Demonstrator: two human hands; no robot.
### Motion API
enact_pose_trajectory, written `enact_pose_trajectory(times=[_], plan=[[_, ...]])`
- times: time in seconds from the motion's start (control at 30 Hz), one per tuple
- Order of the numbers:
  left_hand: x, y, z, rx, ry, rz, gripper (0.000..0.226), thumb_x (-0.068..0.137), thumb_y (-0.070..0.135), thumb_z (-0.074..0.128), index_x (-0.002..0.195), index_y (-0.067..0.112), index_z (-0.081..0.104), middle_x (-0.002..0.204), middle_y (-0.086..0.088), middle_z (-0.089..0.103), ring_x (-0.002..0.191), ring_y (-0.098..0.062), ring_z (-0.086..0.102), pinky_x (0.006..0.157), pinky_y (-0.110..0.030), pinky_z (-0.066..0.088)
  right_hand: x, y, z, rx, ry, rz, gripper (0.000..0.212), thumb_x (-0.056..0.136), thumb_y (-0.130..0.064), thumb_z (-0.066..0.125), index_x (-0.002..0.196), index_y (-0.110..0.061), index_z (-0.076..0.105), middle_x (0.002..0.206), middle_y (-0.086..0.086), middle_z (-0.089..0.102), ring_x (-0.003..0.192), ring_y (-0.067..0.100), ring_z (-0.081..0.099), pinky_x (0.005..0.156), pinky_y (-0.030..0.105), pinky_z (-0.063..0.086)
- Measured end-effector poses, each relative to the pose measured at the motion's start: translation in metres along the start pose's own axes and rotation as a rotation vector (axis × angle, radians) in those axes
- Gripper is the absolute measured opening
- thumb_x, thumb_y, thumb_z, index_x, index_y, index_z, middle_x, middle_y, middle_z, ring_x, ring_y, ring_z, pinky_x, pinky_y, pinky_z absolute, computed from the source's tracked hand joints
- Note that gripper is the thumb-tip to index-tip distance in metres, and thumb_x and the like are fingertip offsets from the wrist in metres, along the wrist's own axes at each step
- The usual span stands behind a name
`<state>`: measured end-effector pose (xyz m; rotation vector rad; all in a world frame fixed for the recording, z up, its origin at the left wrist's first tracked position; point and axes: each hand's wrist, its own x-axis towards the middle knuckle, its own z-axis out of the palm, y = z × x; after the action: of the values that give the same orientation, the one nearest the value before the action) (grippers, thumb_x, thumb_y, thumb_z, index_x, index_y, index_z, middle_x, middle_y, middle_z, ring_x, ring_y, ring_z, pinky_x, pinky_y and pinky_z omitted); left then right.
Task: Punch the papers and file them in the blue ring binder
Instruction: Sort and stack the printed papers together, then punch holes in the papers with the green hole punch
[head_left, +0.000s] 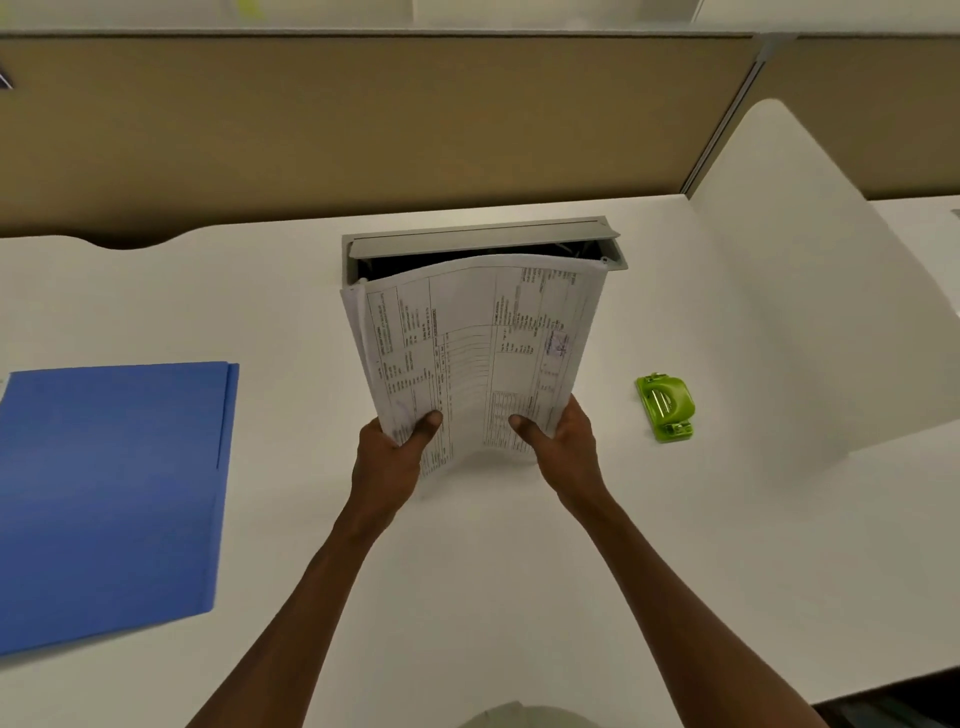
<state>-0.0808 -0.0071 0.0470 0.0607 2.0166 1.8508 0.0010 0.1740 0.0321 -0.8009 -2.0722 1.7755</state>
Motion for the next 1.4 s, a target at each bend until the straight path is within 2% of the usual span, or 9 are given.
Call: enact_pose_trajectory(times=[0.13, 0.3, 0.43, 0.57, 0.73, 0.93, 1.2, 1.33, 1.4], plan=[[-0.002, 0.0, 0.005, -0.008, 0.01, -0.004, 0.029, 0.085, 0.031, 0.069, 0.113, 0.032, 0.062, 0.107, 0.015, 0.068, 0.098, -0.003, 0.064, 0.075, -0.024, 0.056, 0.005, -0.006, -0.005, 0.015, 0.006, -0.009, 0.042, 0.085, -0.014, 0.069, 0.123, -0.018, 0.052, 0.116, -0.004, 0.064, 0.105, 0.003, 0.061, 0.074, 0.012, 0.054], [-0.002, -0.002, 0.013, 0.016, -0.007, -0.023, 0.029, 0.087, 0.03, 0.067, 0.115, 0.03, 0.061, 0.106, 0.017, 0.069, 0.095, 0.001, 0.065, 0.076, -0.023, 0.056, 0.01, 0.006, -0.02, 0.003, -0.012, 0.017, 0.04, 0.088, -0.016, 0.067, 0.125, -0.017, 0.054, 0.118, -0.004, 0.065, 0.109, 0.009, 0.061, 0.081, 0.015, 0.054], [-0.001, 0.003, 0.022, 0.065, 0.007, -0.034, 0.021, 0.088, 0.033, 0.066, 0.109, 0.032, 0.064, 0.102, 0.013, 0.071, 0.089, 0.0, 0.068, 0.075, -0.025, 0.055, 0.013, 0.007, -0.029, -0.032, -0.017, 0.065, 0.036, 0.09, -0.018, 0.063, 0.124, -0.016, 0.052, 0.118, -0.001, 0.065, 0.108, 0.015, 0.063, 0.083, 0.026, 0.056], [0.001, 0.004, 0.035, 0.133, 0.047, -0.107, 0.035, 0.089, 0.033, 0.065, 0.121, 0.02, 0.063, 0.105, 0.006, 0.07, 0.094, -0.014, 0.067, 0.075, -0.027, 0.051, 0.016, 0.007, -0.044, -0.136, 0.031, 0.096, 0.029, 0.096, -0.016, 0.052, 0.124, -0.011, 0.046, 0.116, 0.001, 0.06, 0.103, 0.016, 0.06, 0.069, 0.012, 0.047], [-0.005, -0.014, 0.06, 0.078, -0.03, -0.323, 0.033, 0.09, 0.024, 0.065, 0.122, 0.017, 0.062, 0.109, 0.0, 0.071, 0.094, -0.02, 0.068, 0.076, -0.033, 0.053, 0.014, 0.028, -0.066, -0.244, 0.199, 0.13, 0.033, 0.095, -0.01, 0.051, 0.127, -0.013, 0.056, 0.121, 0.005, 0.064, 0.108, 0.019, 0.06, 0.097, 0.036, 0.049], [-0.01, -0.035, 0.087, -0.028, -0.061, -0.454, 0.026, 0.09, 0.018, 0.065, 0.116, 0.014, 0.065, 0.101, -0.003, 0.073, 0.09, -0.022, 0.071, 0.078, -0.041, 0.057, 0.007, 0.044, -0.088, -0.331, 0.264, 0.183, 0.037, 0.094, -0.003, 0.053, 0.131, -0.006, 0.056, 0.126, 0.009, 0.063, 0.111, 0.02, 0.06, 0.093, 0.021, 0.042], [-0.001, -0.039, 0.113, 0.125, -0.055, -0.331, 0.026, 0.096, 0.02, 0.054, 0.12, 0.021, 0.063, 0.114, 0.001, 0.071, 0.095, -0.018, 0.07, 0.087, -0.044, 0.056, 0.0, 0.061, -0.115, -0.462, 0.277, 0.206, 0.035, 0.096, -0.01, 0.051, 0.13, -0.005, 0.057, 0.125, 0.014, 0.063, 0.116, 0.027, 0.059, 0.096, 0.027, 0.042], [-0.005, -0.045, 0.122, 0.233, 0.011, -0.313, 0.023, 0.097, 0.024, 0.053, 0.118, 0.022, 0.062, 0.108, 0.003, 0.069, 0.085, -0.013, 0.068, 0.066, -0.029, 0.053, 0.001, 0.059, -0.137, -0.645, 0.409, 0.013, 0.019, 0.092, -0.016, 0.056, 0.102, -0.009, 0.07, 0.093, 0.01, 0.072, 0.085, 0.028, 0.067, 0.07, 0.027, 0.045], [-0.007, -0.046, 0.124, 0.257, 0.035, -0.298, 0.022, 0.097, 0.024, 0.053, 0.117, 0.021, 0.062, 0.109, 0.003, 0.069, 0.084, -0.014, 0.068, 0.064, -0.027, 0.052, 0.01, 0.056, -0.151, -0.658, 0.456, -0.049, 0.016, 0.09, -0.016, 0.057, 0.097, -0.009, 0.071, 0.084, 0.007, 0.067, 0.077, 0.027, 0.064, 0.065, 0.026, 0.042]])
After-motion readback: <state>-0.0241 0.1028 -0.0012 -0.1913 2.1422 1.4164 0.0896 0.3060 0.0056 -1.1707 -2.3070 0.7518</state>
